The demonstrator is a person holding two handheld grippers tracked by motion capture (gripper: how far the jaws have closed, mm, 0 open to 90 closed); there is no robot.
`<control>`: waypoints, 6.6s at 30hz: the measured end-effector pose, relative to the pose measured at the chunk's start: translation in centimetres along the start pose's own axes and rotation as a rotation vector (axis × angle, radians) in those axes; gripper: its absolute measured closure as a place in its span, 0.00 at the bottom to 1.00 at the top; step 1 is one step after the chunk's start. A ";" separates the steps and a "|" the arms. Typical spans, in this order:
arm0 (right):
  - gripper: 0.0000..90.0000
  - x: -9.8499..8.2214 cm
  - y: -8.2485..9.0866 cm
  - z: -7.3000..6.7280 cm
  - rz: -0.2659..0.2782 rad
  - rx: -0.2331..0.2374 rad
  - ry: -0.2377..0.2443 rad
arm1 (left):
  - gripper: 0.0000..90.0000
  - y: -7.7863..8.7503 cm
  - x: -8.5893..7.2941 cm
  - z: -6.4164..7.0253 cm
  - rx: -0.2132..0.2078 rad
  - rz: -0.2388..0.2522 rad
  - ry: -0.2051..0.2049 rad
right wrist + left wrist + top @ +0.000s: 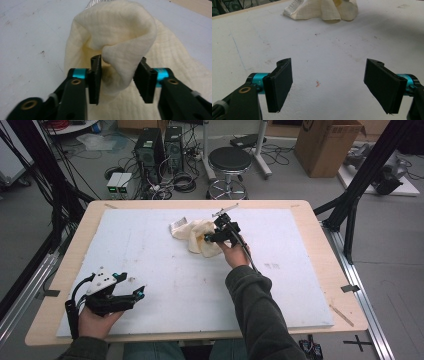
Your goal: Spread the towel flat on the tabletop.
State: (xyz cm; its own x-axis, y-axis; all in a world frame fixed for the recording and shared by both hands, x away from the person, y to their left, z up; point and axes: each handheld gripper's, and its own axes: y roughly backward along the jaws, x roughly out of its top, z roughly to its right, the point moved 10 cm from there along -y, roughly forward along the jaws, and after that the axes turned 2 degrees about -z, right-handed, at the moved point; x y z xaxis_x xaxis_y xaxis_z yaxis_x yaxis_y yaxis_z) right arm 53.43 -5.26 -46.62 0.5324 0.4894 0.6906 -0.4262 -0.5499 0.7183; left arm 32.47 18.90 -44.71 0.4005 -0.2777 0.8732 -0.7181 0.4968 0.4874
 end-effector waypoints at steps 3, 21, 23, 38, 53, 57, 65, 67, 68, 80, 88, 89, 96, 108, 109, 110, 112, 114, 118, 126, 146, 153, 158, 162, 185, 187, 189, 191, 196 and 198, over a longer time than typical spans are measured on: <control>0.77 0.0 0.1 -0.1 0.004 0.021 -0.014 | 0.26 0.1 0.1 0.0 0.002 0.007 -0.010; 0.92 1.2 2.4 -0.8 0.076 0.068 0.012 | 0.26 0.1 0.0 0.1 0.009 0.005 -0.009; 0.93 1.4 2.9 -0.8 0.091 0.076 0.006 | 0.26 0.0 0.0 0.1 0.009 0.005 -0.008; 0.60 0.8 1.5 -1.4 0.040 0.075 0.033 | 0.26 0.0 0.1 0.1 0.008 0.005 -0.011; 0.93 1.8 1.4 -2.5 0.054 0.085 0.056 | 0.26 0.1 0.1 0.0 0.007 0.010 -0.010; 0.94 2.1 2.5 -2.7 0.078 0.119 0.039 | 0.26 0.0 0.1 0.1 0.008 0.010 -0.008; 0.94 2.2 5.0 -3.4 0.088 0.158 0.024 | 0.26 0.1 0.2 0.3 0.009 0.013 -0.018; 0.94 2.1 5.7 -4.0 0.085 0.170 0.028 | 0.26 0.1 0.2 0.3 0.009 0.018 -0.017; 0.94 2.1 6.1 -4.2 0.084 0.172 0.037 | 0.26 0.1 0.3 0.4 0.009 0.021 -0.016; 0.94 1.2 9.1 -9.0 0.063 0.245 0.083 | 0.26 0.3 0.6 1.0 -0.004 0.038 -0.036; 0.93 -0.1 9.1 -12.0 0.030 0.289 0.131 | 0.26 0.3 0.9 1.5 -0.009 0.052 -0.040; 0.93 -0.3 8.8 -12.1 0.019 0.286 0.137 | 0.26 0.3 0.9 1.6 -0.014 0.049 -0.045; 0.92 -1.6 5.6 -12.4 -0.049 0.299 0.118 | 0.26 0.2 1.1 2.0 -0.024 0.059 -0.047; 0.88 -2.9 -0.5 -11.6 -0.123 0.279 0.068 | 0.28 -1.2 2.3 3.7 -0.109 0.070 -0.023; 0.88 -2.9 -0.5 -11.6 -0.123 0.279 0.068 | 0.28 -1.2 2.3 3.7 -0.109 0.070 -0.023; 0.80 -3.1 -1.1 -11.5 -0.132 0.276 0.061 | 0.29 -1.7 2.3 4.2 -0.122 0.054 -0.031; 0.76 -3.1 -1.0 -11.5 -0.117 0.286 0.064 | 0.32 -2.2 2.3 4.8 -0.142 0.042 -0.040; 0.66 -2.8 -0.5 -11.5 -0.095 0.280 0.061 | 0.36 -2.7 2.3 5.5 -0.158 0.023 -0.050; 0.57 -2.3 1.3 -11.5 -0.039 0.286 0.069 | 0.40 -3.9 2.2 6.6 -0.172 -0.006 -0.084; 0.45 -3.2 5.0 -11.3 0.040 0.284 0.060 | 0.46 -5.6 2.2 7.8 -0.190 -0.042 -0.078; 0.82 -11.0 3.2 -14.2 -0.091 0.267 0.097 | 0.95 -9.4 0.2 7.2 -0.129 -0.202 -0.101; 0.95 -10.5 5.3 -12.8 -0.073 0.289 0.127 | 0.97 -7.3 1.3 5.8 -0.153 -0.167 -0.100; 0.95 -10.2 8.6 -11.0 -0.068 0.257 0.154 | 0.97 -4.7 3.2 3.5 -0.133 -0.109 -0.087; 0.95 -9.9 11.2 -9.8 -0.059 0.248 0.169 | 0.97 -3.3 4.4 2.7 -0.130 -0.074 -0.088; 0.85 -10.1 6.8 -3.5 -0.237 0.136 0.160 | 0.94 -10.0 2.6 -1.2 -0.107 -0.277 -0.125; 0.83 -10.2 6.0 -2.8 -0.244 0.131 0.153 | 0.86 -10.9 2.1 -2.1 -0.097 -0.300 -0.085; 0.79 -10.1 5.6 -2.4 -0.235 0.143 0.126 | 0.75 -11.3 1.8 -3.2 -0.084 -0.305 -0.032; 0.74 -9.9 5.8 -2.0 -0.212 0.156 0.111 | 0.68 -10.9 2.1 -3.9 -0.092 -0.280 0.017; 0.68 -8.7 8.1 -2.4 -0.107 0.206 0.102 | 0.61 -8.8 3.5 -4.3 -0.108 -0.195 0.015; 0.67 -8.4 9.1 -2.6 -0.076 0.211 0.108 | 0.61 -8.1 4.0 -4.0 -0.116 -0.171 0.000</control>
State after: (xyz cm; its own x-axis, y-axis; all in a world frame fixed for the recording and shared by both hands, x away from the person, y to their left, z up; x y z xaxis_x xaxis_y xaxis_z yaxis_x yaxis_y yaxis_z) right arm 43.17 -12.61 -45.66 0.4709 0.5980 0.6485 -0.2201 -0.6323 0.7428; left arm 42.15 17.08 -45.19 0.5112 -0.3659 0.7777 -0.5690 0.5341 0.6253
